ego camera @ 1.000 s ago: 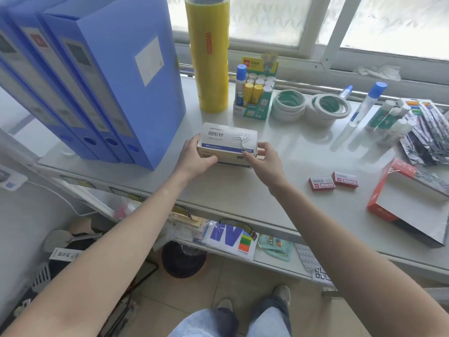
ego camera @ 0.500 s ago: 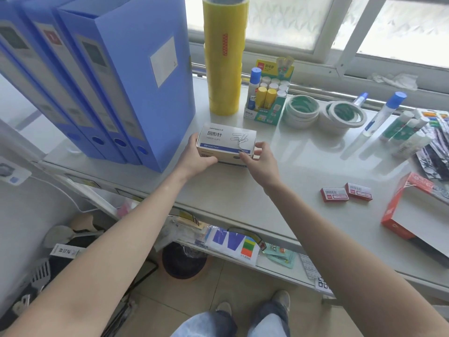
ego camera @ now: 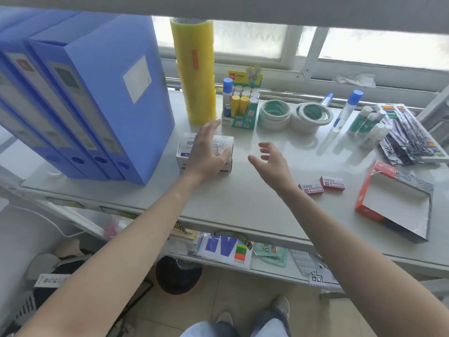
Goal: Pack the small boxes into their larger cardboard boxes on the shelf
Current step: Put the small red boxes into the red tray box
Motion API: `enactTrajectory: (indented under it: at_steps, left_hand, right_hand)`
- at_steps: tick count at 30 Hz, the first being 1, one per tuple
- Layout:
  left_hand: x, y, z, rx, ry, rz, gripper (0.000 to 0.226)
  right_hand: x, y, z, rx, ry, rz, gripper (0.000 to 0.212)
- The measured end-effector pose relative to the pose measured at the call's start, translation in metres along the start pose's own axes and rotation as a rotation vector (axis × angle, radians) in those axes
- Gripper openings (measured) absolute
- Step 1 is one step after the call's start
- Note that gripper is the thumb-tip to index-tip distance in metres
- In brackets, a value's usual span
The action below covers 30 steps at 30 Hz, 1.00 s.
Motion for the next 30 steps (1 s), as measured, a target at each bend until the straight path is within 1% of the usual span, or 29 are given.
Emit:
enactTrajectory:
  at_steps: [4,9,13,18,20,23,28,30]
  left_hand:
    - [-0.001,-0.033,0.024,0.049,-0.144,-0.115,0.064]
    - [-0.007,-0.082,0.050,0.061,-0.220,-0.336,0.059]
    - [-0.011,-0.116,0.064,0.083,-0.202,-0.489,0.058]
    - [-0.020,-0.161,0.072,0.185,-0.111,-0.629,0.063]
    - [-0.024,-0.172,0.074,0.223,-0.087,-0.638,0.063]
    - [-0.026,-0.181,0.075,0.218,-0.061,-0.576,0.062]
    - [-0.033,-0.187,0.079,0.186,-0.010,-0.518,0.052]
    - [-0.035,-0.185,0.079,0.169,-0.014,-0.501,0.050]
  right_hand:
    - [-0.006,0.037,0.011,-0.071,0.007,0.069,0.046]
    - [-0.014,0.094,0.050,-0.208,-0.064,0.134,0.043]
    - [-0.020,0.132,0.083,-0.335,-0.122,0.108,0.045]
    - [-0.019,0.158,0.114,-0.571,-0.116,-0.020,0.047]
    - [-0.017,0.162,0.120,-0.678,-0.097,-0.067,0.048]
    - [-0.012,0.163,0.123,-0.774,-0.041,-0.104,0.047]
    - [-0.008,0.165,0.126,-0.789,0.021,-0.107,0.039]
    - [-0.007,0.165,0.127,-0.749,0.023,-0.106,0.034]
Point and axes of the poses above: each hand's wrist, its own x-axis towards the middle knuckle, its own y-axis out of the back of the hand, z = x × y, the point moved 1 cm from there along x, towards the middle knuckle, and after that the axes turned 1 degree about y, right-handed, at the moved point
